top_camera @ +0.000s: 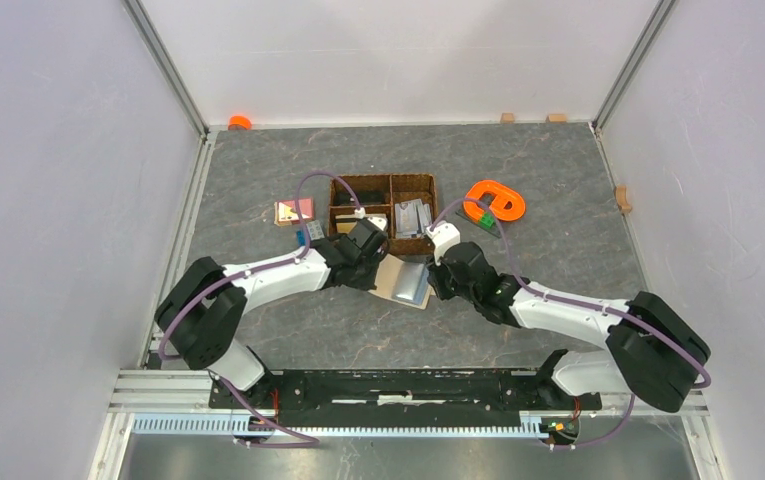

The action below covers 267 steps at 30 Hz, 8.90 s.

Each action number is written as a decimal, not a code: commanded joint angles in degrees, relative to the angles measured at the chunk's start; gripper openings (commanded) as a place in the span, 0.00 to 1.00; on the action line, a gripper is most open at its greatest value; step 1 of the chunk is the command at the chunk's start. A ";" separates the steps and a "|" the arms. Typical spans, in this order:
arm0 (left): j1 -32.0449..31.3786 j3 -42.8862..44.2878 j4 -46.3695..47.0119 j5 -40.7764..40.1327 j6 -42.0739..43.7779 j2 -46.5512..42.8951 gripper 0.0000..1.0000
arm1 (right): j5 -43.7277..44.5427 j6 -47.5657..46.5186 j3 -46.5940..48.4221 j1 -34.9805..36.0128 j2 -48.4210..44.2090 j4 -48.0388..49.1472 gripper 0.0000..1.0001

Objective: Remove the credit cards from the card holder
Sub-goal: Open the card holder at the center of the board.

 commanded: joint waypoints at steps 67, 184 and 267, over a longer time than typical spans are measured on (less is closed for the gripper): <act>-3.54 -2.80 16.71 3.72 1.62 -9.69 0.73 | -9.98 1.25 4.20 -4.57 3.27 -3.83 0.00; 9.01 -9.99 19.25 3.14 -5.56 -12.72 0.77 | 0.33 0.93 18.87 -4.94 20.49 -2.03 0.00; 11.11 -14.14 32.22 27.41 -12.52 -2.36 0.02 | -5.20 3.77 -1.21 -6.37 -1.25 2.47 0.32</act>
